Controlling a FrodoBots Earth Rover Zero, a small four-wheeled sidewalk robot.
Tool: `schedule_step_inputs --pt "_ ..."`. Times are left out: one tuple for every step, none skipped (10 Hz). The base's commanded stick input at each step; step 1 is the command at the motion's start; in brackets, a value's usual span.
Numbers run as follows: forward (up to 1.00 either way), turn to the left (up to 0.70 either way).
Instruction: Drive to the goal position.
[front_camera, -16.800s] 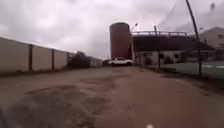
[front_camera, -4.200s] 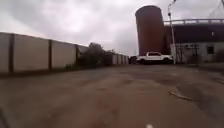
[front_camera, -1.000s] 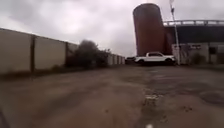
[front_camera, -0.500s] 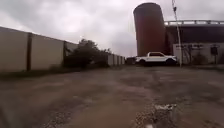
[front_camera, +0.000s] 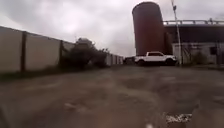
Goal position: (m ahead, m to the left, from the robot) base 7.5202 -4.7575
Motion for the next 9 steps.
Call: schedule_step_inputs --pt "0.70 0.00" --pt "0.70 0.00" --pt "0.70 0.00" --pt "0.70 0.00" --pt "0.70 0.00" --pt "0.70 0.00" --pt "0.70 0.00" --pt "0.70 0.00" --pt "0.70 0.00"
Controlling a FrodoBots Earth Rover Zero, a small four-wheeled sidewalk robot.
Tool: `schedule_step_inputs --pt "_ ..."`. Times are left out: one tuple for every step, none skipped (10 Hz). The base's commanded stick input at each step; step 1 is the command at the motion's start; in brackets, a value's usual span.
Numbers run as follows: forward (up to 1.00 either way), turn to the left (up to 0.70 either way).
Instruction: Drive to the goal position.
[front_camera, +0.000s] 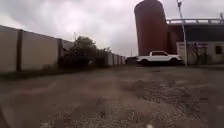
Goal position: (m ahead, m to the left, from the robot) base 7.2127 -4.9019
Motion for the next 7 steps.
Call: schedule_step_inputs --pt "0.70 0.00" --pt "0.70 0.00" --pt "0.70 -0.21" --pt "0.70 -0.35" --pt "0.70 -0.35" --pt "0.70 -0.12" --pt "0.70 -0.07"
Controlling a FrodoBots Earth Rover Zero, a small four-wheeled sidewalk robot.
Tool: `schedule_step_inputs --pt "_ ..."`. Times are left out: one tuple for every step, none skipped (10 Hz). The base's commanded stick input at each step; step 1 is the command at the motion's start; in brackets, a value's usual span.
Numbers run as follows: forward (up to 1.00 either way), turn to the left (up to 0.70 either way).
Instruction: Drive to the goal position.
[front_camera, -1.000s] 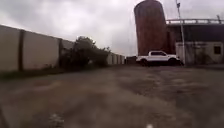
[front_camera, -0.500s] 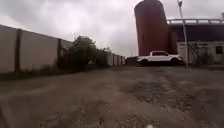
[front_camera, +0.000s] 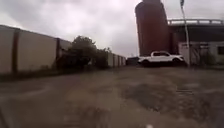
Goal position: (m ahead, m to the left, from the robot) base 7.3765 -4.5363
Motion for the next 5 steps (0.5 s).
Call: schedule_step_inputs --pt "0.70 -0.20" --pt "0.70 -0.33" --pt "0.70 -0.05" --pt "0.70 0.00" --pt "0.70 0.00"
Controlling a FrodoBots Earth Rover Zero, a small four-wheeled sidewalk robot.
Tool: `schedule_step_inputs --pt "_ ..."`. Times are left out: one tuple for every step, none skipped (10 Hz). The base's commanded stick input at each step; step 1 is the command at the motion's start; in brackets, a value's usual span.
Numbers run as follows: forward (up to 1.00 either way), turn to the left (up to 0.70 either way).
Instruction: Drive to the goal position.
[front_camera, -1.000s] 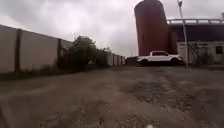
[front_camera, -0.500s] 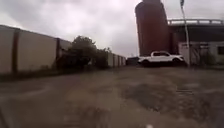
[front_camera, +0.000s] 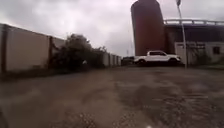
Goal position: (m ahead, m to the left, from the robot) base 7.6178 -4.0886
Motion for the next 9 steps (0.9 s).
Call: schedule_step_inputs --pt "0.70 0.00" --pt "0.70 0.00" --pt "0.70 0.00" --pt "0.70 0.00" --pt "0.70 0.00" --pt "0.70 0.00" --pt "0.62 0.00" --pt "0.00 0.00" --pt "0.00 0.00"
